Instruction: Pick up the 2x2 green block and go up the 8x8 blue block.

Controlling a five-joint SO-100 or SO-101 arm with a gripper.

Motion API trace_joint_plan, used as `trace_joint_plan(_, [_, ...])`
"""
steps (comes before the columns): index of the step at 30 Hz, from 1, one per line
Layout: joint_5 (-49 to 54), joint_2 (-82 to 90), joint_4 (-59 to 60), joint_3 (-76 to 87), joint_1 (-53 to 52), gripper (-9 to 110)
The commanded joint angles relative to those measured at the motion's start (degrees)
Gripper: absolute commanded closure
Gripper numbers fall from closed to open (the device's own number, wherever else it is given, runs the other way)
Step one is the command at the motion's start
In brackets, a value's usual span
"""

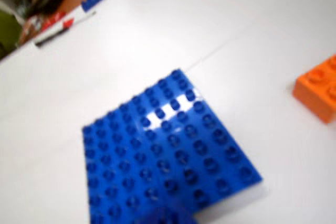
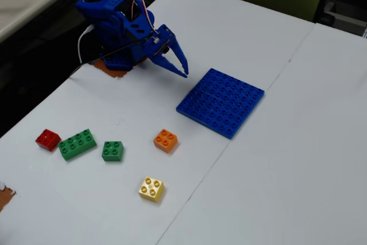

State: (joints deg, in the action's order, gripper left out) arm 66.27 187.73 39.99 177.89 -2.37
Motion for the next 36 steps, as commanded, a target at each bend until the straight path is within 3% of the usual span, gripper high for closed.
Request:
trace_joint_plan(1, [17.49, 2.37, 5.10, 1.32, -2.29, 101])
trace_joint_plan(4, [25.05, 2.37, 7.38, 1.93, -3.87, 101])
trace_joint_plan(11, [25.58, 2.37, 10.81, -0.18, -5.54, 101])
trace_joint_plan(21, [28.65, 1.41, 30.32, -18.02, -12.30, 101])
trace_joint_plan(30, [29.09, -29.88, 47.20, -53.53, -15.91, 101])
trace_joint_plan(36, [33.66, -52.56, 53.17, -74.00, -25.93, 101])
